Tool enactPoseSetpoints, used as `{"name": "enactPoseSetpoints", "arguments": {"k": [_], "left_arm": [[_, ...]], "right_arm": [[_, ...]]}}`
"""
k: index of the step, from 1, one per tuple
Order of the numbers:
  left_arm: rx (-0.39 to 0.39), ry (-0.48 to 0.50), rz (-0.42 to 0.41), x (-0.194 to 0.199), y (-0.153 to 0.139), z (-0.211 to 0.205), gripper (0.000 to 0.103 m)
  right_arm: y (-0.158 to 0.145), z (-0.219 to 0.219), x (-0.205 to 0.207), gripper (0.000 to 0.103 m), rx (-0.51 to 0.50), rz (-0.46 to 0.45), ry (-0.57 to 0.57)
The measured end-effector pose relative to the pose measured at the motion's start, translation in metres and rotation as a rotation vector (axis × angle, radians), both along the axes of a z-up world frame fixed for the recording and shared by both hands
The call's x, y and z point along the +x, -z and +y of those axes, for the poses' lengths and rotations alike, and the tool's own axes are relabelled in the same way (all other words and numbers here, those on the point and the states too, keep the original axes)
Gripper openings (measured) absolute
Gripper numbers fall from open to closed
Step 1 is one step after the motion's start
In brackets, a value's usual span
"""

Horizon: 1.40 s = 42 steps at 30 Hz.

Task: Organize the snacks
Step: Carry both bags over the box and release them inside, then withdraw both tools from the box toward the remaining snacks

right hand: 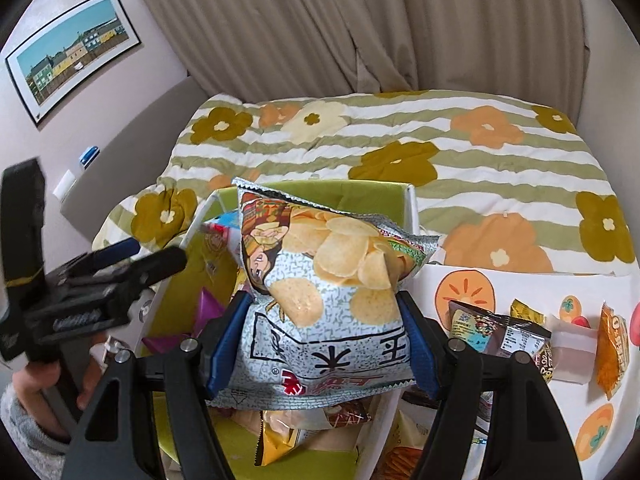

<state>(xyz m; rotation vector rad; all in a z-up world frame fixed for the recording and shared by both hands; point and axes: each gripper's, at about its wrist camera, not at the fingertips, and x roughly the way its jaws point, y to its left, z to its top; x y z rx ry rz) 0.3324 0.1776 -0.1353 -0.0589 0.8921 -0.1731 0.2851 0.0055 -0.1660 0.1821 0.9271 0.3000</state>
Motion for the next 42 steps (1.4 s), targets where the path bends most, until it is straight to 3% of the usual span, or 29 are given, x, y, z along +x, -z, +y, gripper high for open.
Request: {"name": "enactPoseSetpoints", "arguments": {"k": [11, 13, 14, 15, 18, 21, 24, 31, 35, 42], "left_arm": [[0.01, -0.084, 0.013, -0.027, 0.003, 0.023, 0.103], [0.017, -0.101, 0.012, -0.031, 0.003, 0.027, 0.103], [0.014, -0.11, 0.012, -0.035, 0.004, 0.029, 0.103], [0.009, -0.116, 0.014, -0.037, 0.004, 0.032, 0.103], [-0.011, -0.132, 0.033, -0.046, 0.009, 0.038, 0.103], [-0.028, -0.137, 0.047, -0.055, 0.012, 0.04, 0.103], [-0.025, -0.138, 0.046, -0.065, 0.011, 0.04, 0.103], [-0.043, -0.129, 0.004, -0.093, -0.013, 0.036, 0.103], [-0.049, -0.095, -0.023, -0.112, -0.028, 0.029, 0.103], [-0.086, 0.004, -0.057, -0.135, -0.043, 0.003, 0.103]], "right_arm": [[0.017, 0.028, 0.016, 0.07, -0.058, 0.03, -0.098], [0.02, 0.032, 0.016, 0.083, -0.057, 0.02, -0.099], [0.021, 0.032, 0.015, 0.101, -0.061, 0.008, -0.099], [0.021, 0.033, 0.012, 0.103, -0.065, -0.019, -0.1], [0.017, 0.033, 0.002, 0.103, -0.07, -0.072, -0.118], [0.018, 0.034, -0.006, 0.103, -0.111, -0.071, -0.116], [0.017, 0.034, -0.014, 0.103, -0.09, -0.057, -0.124], [-0.003, 0.031, -0.037, 0.103, -0.069, -0.047, -0.117], [-0.02, 0.02, -0.058, 0.103, -0.011, -0.06, -0.081], [-0.045, -0.009, -0.101, 0.103, -0.037, -0.109, 0.022]]}}
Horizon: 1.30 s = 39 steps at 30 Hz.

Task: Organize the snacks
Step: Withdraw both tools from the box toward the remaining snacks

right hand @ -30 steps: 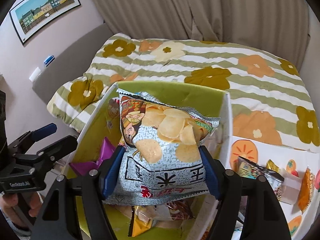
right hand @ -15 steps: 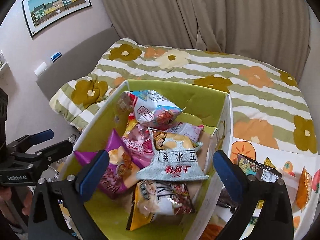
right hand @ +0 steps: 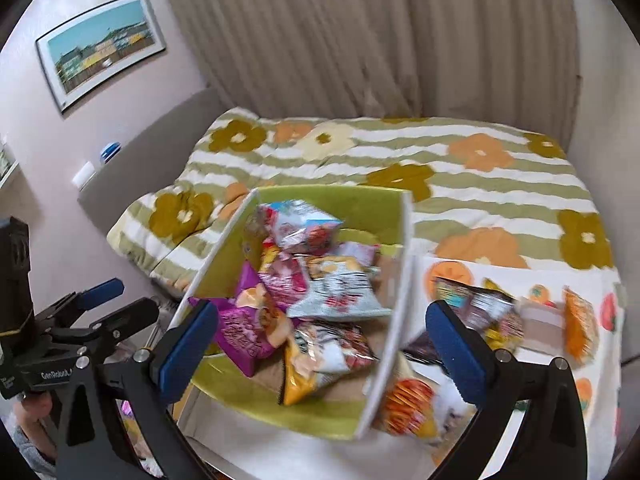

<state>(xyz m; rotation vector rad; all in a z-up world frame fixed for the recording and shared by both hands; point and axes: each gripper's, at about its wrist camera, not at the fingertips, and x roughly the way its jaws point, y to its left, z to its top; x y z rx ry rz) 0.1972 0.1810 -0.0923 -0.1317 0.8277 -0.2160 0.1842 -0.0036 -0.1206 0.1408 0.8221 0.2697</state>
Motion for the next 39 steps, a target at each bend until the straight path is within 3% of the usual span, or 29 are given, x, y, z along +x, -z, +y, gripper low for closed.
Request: {"name": "enactPoseSetpoints", "arguments": {"k": [11, 19, 29, 39], "left_arm": [[-0.011, 0.09, -0.015, -0.038, 0.0, -0.083, 0.102], [0.01, 0.052, 0.008, -0.059, 0.023, -0.175, 0.102], [0.135, -0.014, 0.018, -0.067, 0.09, -0.272, 0.103], [0.372, -0.112, -0.041, -0.04, 0.156, -0.308, 0.103]], "right_arm": [[-0.009, -0.085, -0.054, 0.103, -0.018, -0.027, 0.11], [0.01, -0.156, -0.062, 0.103, -0.024, 0.006, 0.044], [0.068, -0.23, -0.042, 0.103, -0.022, 0.08, -0.116], [0.148, -0.234, -0.014, 0.103, -0.129, 0.103, -0.36]]}}
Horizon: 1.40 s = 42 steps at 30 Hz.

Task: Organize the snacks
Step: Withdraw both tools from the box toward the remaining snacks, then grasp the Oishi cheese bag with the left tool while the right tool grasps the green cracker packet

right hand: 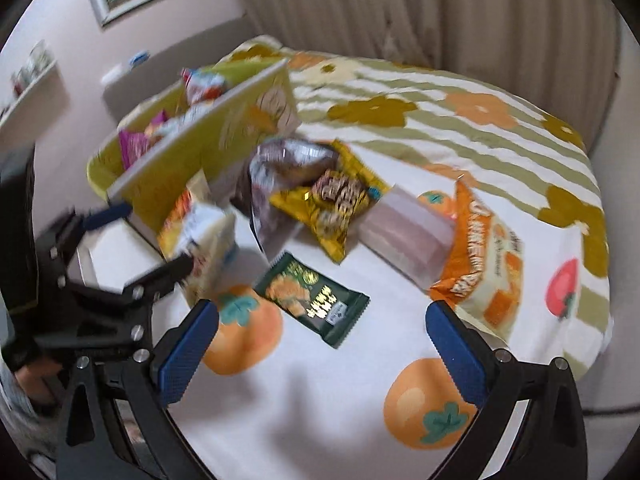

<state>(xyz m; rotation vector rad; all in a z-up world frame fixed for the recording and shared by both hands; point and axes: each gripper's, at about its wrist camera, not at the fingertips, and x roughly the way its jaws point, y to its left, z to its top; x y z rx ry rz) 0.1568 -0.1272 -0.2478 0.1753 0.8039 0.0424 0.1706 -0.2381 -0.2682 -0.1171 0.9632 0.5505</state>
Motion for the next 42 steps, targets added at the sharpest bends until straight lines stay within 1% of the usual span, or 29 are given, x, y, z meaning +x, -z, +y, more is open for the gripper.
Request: {"name": "enactPoseSetpoints", "arguments": {"k": [2, 5, 8, 11, 12, 14, 16, 18, 19, 20, 25, 27, 29, 34, 36, 37, 38, 42], "left_arm": [[0.053, -0.004, -0.003, 0.006, 0.01, -0.007, 0.103], [0.112, -0.019, 0.007, 0.015, 0.022, -0.011, 0.103], [0.134, -0.036, 0.027, 0.022, 0.031, -0.01, 0.103], [0.122, -0.047, 0.063, 0.031, 0.039, -0.006, 0.101], [0.12, -0.05, 0.075, 0.034, 0.041, -0.004, 0.097], [0.125, -0.063, 0.104, 0.039, 0.048, -0.001, 0.093], [0.134, -0.065, 0.112, 0.042, 0.05, 0.001, 0.089], [0.147, -0.077, 0.114, 0.044, 0.051, 0.004, 0.073], [0.137, -0.069, 0.127, 0.045, 0.053, 0.005, 0.073], [0.144, -0.067, 0.128, 0.045, 0.053, 0.004, 0.072], [0.131, -0.054, 0.135, 0.047, 0.051, 0.006, 0.066], [0.125, -0.049, 0.137, 0.046, 0.05, 0.007, 0.065], [0.116, -0.044, 0.14, 0.046, 0.049, 0.008, 0.064], [0.096, -0.033, 0.145, 0.044, 0.046, 0.008, 0.064], [0.094, -0.026, 0.144, 0.042, 0.046, 0.007, 0.064], [0.094, -0.022, 0.144, 0.042, 0.046, 0.006, 0.064], [0.094, -0.018, 0.144, 0.041, 0.046, 0.006, 0.064], [0.095, -0.008, 0.137, 0.038, 0.043, 0.007, 0.064]], "right_arm": [[0.012, 0.001, 0.003, 0.103, -0.01, 0.0, -0.035], [0.024, 0.006, 0.008, 0.103, -0.035, 0.002, -0.078], [0.032, 0.013, 0.012, 0.103, -0.069, -0.005, -0.121], [0.039, 0.022, 0.017, 0.103, -0.105, -0.018, -0.178], [0.042, 0.024, 0.02, 0.103, -0.109, -0.017, -0.199], [0.049, 0.029, 0.025, 0.103, -0.115, -0.006, -0.239], [0.055, 0.033, 0.031, 0.099, -0.125, 0.002, -0.269], [0.061, 0.039, 0.037, 0.095, -0.145, 0.014, -0.309], [0.063, 0.042, 0.039, 0.093, -0.152, 0.016, -0.319], [0.066, 0.045, 0.041, 0.091, -0.163, 0.016, -0.336], [0.075, 0.054, 0.044, 0.089, -0.185, 0.014, -0.393], [0.078, 0.058, 0.044, 0.084, -0.206, 0.008, -0.415], [0.081, 0.06, 0.043, 0.082, -0.217, 0.006, -0.427], [0.079, 0.059, 0.04, 0.071, -0.211, 0.003, -0.428], [0.077, 0.058, 0.034, 0.061, -0.209, 0.0, -0.43], [0.077, 0.059, 0.03, 0.058, -0.21, -0.002, -0.433], [0.076, 0.058, 0.027, 0.051, -0.208, -0.007, -0.437], [0.075, 0.058, 0.009, 0.046, -0.21, -0.024, -0.436]]}}
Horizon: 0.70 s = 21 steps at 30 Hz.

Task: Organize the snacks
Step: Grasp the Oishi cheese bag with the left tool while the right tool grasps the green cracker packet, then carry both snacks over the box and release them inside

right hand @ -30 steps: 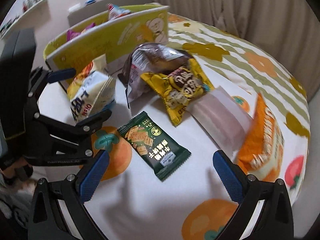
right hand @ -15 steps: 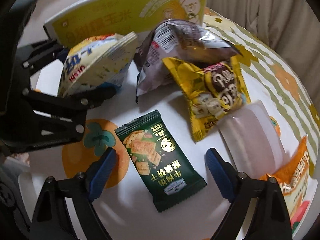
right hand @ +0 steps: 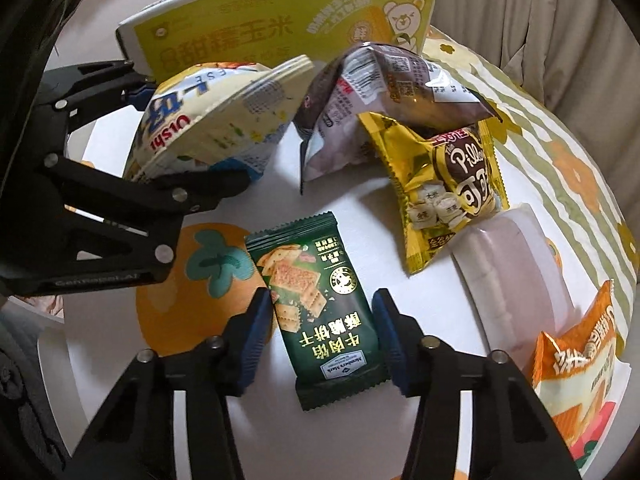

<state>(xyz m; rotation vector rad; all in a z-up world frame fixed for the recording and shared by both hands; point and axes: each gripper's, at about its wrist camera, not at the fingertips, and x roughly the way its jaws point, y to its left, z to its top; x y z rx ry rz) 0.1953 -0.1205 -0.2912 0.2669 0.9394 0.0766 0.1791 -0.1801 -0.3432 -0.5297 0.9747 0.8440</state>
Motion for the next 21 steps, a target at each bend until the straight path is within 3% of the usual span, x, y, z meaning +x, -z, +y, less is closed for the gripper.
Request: {"name": "enactPoseSetpoints", "arguments": {"k": [6, 12, 21], "left_arm": [[-0.003, 0.018, -0.026, -0.012, -0.014, -0.002, 0.063], [-0.021, 0.048, -0.073, -0.03, -0.046, -0.01, 0.063], [-0.066, 0.049, -0.225, -0.046, -0.132, -0.007, 0.063]], "right_arm": [[-0.006, -0.004, -0.019, 0.045, 0.022, 0.001, 0.033], [-0.035, -0.015, -0.029, 0.045, 0.052, -0.017, 0.114], [-0.107, -0.028, -0.044, 0.045, 0.092, -0.1, 0.218]]}}
